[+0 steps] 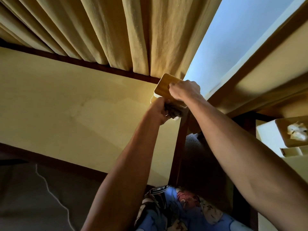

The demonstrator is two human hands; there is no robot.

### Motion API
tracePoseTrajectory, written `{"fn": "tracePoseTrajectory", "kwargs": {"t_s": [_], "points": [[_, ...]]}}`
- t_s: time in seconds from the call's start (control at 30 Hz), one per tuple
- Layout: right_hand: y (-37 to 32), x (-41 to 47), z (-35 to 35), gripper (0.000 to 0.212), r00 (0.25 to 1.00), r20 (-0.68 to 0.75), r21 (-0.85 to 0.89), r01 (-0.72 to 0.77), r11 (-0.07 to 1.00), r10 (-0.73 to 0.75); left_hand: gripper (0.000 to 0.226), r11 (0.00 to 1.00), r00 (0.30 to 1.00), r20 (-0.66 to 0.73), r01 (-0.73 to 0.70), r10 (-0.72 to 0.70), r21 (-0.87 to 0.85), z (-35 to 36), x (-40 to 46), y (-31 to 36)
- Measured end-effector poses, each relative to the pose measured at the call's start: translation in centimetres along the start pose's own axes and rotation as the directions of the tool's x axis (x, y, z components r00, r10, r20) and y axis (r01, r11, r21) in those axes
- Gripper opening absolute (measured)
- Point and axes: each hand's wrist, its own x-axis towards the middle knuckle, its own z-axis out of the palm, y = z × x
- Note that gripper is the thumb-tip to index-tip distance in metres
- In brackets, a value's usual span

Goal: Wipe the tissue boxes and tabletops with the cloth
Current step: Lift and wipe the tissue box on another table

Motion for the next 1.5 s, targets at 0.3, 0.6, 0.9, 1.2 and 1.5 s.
{"fn": "tracePoseTrajectory", "kwargs": {"t_s": [0.3, 0.6, 0.9, 1.2, 1.5], "points": [[2.7, -0.6, -0.9, 0.037, 0.991, 0.024, 0.374, -0.132, 0.918, 0.133, 0.040, 0.884, 0.946, 0.123, -0.325, 0.301, 0.337, -3.6, -3.1, 5.3], [5.8, -1.7, -0.1, 0.034, 0.970, -0.193, 0.704, 0.034, 0.709, 0.145, 0.017, 0.591, 0.841, 0.150, -0.481, 0.520, 0.648, -2.9, -3.3, 8.0], [4.9, 0.3, 3.4, 0.043, 0.953, -0.261, 0.268, 0.226, 0.936, -0.156, 0.030, 0.266, 0.574, -0.029, -0.334, 0.819, 0.904, -2.9, -0.5, 6.5], [6.2, 3.5, 2.7, 0.016, 0.949, -0.315, 0.321, 0.127, 0.938, -0.020, 0.058, -0.296, 0.419, 0.506, -0.472, 0.754, 0.831, -2.4, 5.1, -5.4], [6.6, 4.9, 2.0, 0.020, 0.963, -0.267, 0.284, 0.107, 0.953, -0.029, 0.046, -0.404, 0.253, 0.696, -0.662, 0.672, 0.631, -2.9, 5.9, -6.1]]}}
